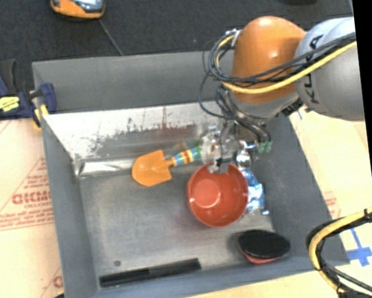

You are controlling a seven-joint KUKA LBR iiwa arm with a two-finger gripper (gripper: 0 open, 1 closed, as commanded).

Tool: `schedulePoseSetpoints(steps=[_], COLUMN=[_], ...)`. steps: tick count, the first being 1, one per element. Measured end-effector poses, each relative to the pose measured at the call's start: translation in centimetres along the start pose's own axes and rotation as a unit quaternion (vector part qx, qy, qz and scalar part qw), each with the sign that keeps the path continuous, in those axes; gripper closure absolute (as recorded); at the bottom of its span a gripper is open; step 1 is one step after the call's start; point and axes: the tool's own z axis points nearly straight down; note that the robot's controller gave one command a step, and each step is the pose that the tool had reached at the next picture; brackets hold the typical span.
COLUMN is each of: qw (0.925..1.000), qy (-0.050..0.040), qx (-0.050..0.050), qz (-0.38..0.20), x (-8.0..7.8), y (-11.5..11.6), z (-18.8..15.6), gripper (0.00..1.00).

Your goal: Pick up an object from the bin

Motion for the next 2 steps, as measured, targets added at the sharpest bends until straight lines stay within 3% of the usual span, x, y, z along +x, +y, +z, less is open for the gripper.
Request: schedulePoseSetpoints(steps=[1, 2], qw=[0.9984, 0.9967], qy=[-0.0032, -0.0055], qx=[0.0, 0.0], qz=[0.056, 0.082], x=[-0.2, -2.0], y=[0.7, 2.6], z=[3.6, 9.7], gripper=[1.0, 1.0])
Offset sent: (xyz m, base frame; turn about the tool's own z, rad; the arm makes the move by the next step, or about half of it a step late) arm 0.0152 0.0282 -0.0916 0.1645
